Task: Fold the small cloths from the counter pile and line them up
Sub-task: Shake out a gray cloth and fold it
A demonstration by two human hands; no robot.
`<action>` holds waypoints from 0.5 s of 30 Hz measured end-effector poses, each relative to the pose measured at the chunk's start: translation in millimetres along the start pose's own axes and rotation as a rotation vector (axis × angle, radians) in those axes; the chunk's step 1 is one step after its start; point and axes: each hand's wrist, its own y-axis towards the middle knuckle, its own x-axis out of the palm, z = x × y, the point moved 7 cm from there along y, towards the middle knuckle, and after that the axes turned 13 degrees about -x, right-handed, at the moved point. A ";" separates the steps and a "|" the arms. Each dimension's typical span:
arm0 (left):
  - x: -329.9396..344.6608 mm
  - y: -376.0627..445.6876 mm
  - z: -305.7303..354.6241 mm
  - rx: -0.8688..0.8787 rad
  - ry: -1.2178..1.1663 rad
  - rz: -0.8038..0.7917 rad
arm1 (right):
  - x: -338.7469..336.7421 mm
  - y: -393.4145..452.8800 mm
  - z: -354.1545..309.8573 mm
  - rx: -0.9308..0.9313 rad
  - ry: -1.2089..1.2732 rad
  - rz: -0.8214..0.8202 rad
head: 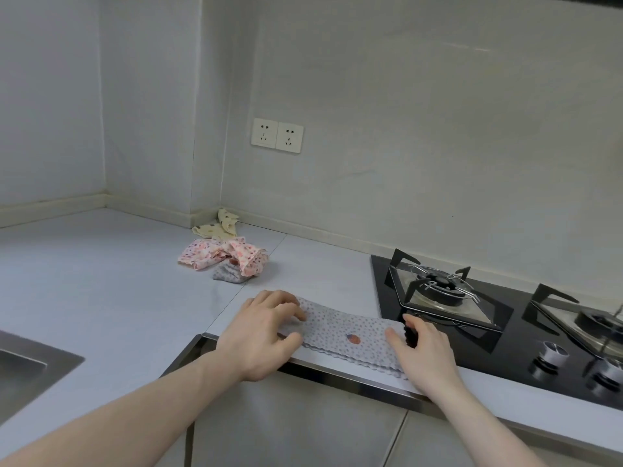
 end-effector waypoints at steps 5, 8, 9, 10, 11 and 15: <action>5.4 -0.1 3.3 -0.005 0.050 -0.026 | -2.5 -1.5 -2.1 0.061 -0.074 -0.018; 2.0 0.7 -1.2 -0.048 -0.016 0.009 | -2.9 2.1 -3.0 0.111 -0.059 -0.071; 0.4 0.9 -3.0 -0.062 -0.039 0.024 | -4.0 4.5 -3.1 0.133 -0.033 -0.094; -1.4 0.9 -4.3 -0.074 -0.059 0.041 | -5.9 7.3 -4.3 0.153 0.016 -0.111; -3.3 1.2 -5.0 -0.084 -0.076 0.053 | -7.4 10.6 -5.2 0.166 0.090 -0.121; -6.0 3.5 -8.1 -0.152 -0.117 0.053 | -17.6 25.8 -16.2 0.200 0.328 -0.088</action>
